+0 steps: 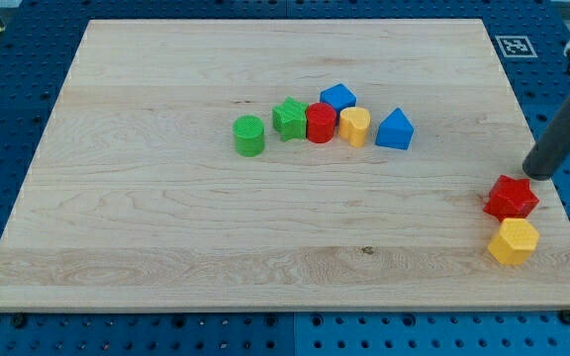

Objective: Place the red star to the top of the yellow hexagon

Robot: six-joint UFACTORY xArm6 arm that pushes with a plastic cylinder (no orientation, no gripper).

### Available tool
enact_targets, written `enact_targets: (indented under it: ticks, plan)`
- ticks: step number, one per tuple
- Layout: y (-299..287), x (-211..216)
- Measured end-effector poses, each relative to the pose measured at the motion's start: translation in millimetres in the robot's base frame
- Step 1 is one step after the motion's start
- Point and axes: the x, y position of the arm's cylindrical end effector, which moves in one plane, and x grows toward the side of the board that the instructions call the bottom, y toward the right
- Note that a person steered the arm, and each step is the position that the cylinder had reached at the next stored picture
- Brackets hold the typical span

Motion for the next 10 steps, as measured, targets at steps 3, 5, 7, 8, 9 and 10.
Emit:
enact_targets:
  ticks: [3, 5, 7, 8, 9, 10]
  plan:
    - [-1.0, 8.2]
    - [-9.1, 8.2]
    - [-33.9, 8.2]
    - [-33.1, 8.2]
    - [-26.7, 1.2]
    - [-43.9, -20.0]
